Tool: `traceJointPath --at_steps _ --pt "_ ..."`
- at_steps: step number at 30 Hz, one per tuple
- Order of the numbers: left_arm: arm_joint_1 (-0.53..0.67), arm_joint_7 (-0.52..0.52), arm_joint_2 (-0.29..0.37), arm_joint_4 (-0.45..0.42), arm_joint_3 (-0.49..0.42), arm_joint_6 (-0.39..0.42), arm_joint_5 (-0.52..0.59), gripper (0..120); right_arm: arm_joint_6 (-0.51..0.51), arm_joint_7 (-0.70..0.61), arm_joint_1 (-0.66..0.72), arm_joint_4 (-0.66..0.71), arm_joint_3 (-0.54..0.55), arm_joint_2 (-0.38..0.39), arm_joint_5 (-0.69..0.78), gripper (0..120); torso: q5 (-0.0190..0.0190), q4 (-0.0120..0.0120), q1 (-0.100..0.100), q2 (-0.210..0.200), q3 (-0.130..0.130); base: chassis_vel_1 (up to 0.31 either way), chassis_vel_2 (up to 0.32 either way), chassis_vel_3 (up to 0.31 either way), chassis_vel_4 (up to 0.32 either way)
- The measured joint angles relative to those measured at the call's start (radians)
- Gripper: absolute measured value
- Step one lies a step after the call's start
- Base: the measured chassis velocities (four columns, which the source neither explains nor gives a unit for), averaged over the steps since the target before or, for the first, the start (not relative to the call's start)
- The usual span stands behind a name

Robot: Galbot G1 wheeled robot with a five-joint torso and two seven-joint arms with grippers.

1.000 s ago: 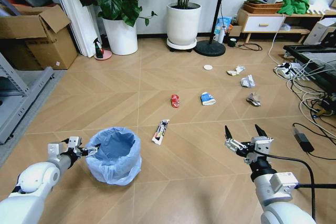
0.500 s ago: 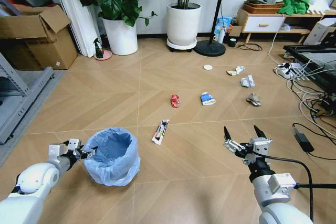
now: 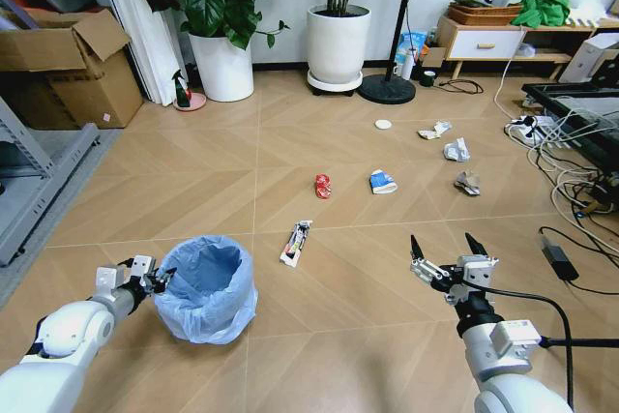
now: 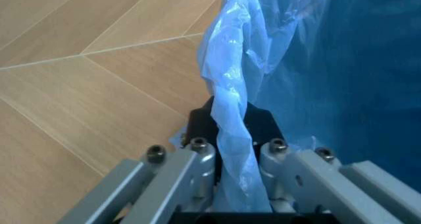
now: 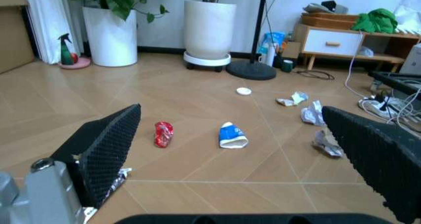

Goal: Pick up the trash bin and place the garbage on the floor into it.

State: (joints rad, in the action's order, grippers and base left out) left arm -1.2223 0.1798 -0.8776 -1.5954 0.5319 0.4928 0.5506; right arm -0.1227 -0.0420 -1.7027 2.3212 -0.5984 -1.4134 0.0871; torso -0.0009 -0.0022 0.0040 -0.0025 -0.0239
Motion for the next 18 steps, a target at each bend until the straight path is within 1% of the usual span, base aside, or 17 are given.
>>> traceJointPath --at_steps 2,8,12,15,16,18 --pt "0.000 0.000 0.000 -0.003 0.000 -0.006 0.000 0 0.000 -0.002 0.002 -0.002 0.002 0.000 0.000 100 0.0000 0.0000 0.000 0.000 0.000 0.000 0.000 0.000 0.000" --pt "-0.009 -0.014 -0.010 -0.017 0.004 -0.013 -0.001 0 -0.001 -0.008 0.007 -0.003 0.000 0.005 0.005 100 0.0003 0.0000 0.000 0.000 0.000 0.000 0.000 0.000 0.000" --pt "-0.035 -0.029 -0.028 -0.044 0.023 -0.017 0.009 0 -0.009 -0.014 0.015 -0.003 -0.014 0.022 0.026 100 0.0003 0.0000 0.000 0.000 0.000 0.000 0.000 0.000 0.000" --pt "-0.071 -0.055 -0.049 -0.079 0.062 -0.010 0.031 0 -0.016 -0.024 0.024 -0.003 -0.027 0.033 0.047 100 -0.0006 0.0000 0.000 0.000 0.000 0.000 0.000 0.000 0.000" --pt "-0.071 -0.055 -0.049 -0.079 0.062 -0.010 0.031 0 -0.016 -0.024 0.024 -0.003 -0.027 0.033 0.047 100 -0.0006 0.0000 0.000 0.000 0.000 0.000 0.000 0.000 0.000" --pt "-0.100 -0.084 -0.067 -0.125 0.111 -0.001 0.059 0 -0.024 -0.036 0.034 -0.004 -0.038 0.043 0.066 100 0.0001 0.0002 0.000 0.000 0.000 0.000 0.000 0.000 0.000"
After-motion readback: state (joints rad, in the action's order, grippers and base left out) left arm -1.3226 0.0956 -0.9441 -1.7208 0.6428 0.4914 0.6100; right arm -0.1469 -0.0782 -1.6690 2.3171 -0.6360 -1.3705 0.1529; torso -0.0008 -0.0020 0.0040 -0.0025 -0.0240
